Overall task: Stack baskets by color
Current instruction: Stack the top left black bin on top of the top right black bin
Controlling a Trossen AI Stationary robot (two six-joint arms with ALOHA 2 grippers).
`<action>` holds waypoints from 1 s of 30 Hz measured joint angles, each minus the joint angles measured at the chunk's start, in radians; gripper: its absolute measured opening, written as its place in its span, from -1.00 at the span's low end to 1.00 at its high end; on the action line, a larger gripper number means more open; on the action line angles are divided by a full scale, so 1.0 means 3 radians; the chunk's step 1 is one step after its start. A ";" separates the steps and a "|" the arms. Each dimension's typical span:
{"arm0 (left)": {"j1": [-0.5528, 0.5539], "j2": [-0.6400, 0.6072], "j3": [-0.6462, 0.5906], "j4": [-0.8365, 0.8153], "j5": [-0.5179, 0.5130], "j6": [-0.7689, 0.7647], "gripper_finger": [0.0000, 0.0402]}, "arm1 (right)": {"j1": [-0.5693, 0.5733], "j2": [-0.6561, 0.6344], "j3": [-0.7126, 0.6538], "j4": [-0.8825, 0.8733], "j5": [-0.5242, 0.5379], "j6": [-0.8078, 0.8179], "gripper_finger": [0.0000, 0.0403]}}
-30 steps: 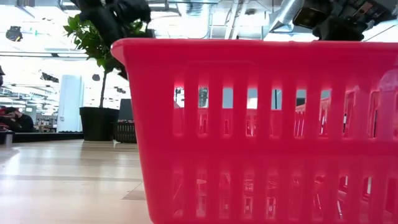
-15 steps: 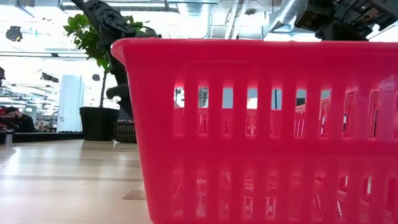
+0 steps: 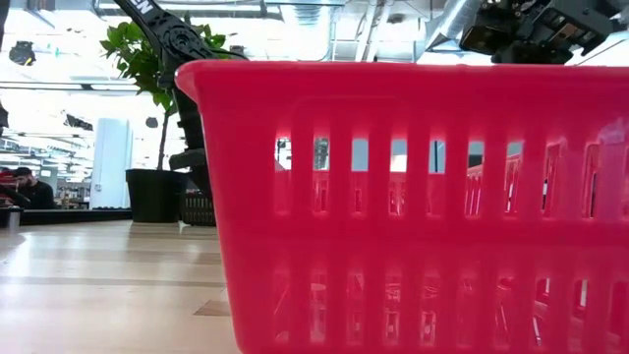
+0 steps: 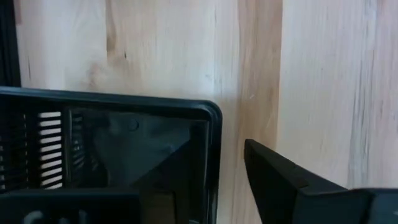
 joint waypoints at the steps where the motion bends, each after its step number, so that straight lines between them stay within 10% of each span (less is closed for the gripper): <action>1: 0.0000 0.0000 -0.0001 -0.0004 0.0000 0.0019 -0.48 | -0.0012 0.0000 0.0000 0.0000 0.0000 0.0000 -0.05; 7: 0.0005 0.0000 0.0000 0.0000 0.0000 -0.0007 -0.95 | -0.0014 0.0000 0.0000 0.0000 0.0000 0.0003 -0.05; 20: -0.0636 -0.0022 0.0693 -0.0894 -0.0343 0.0060 -1.00 | -0.0012 -0.0001 0.0000 0.0065 -0.0001 0.0053 -0.05; 30: -0.1040 -0.0023 0.1365 -0.1159 -0.0517 0.1590 -1.00 | -0.0012 -0.0003 0.0000 0.0135 0.0033 0.0003 -0.05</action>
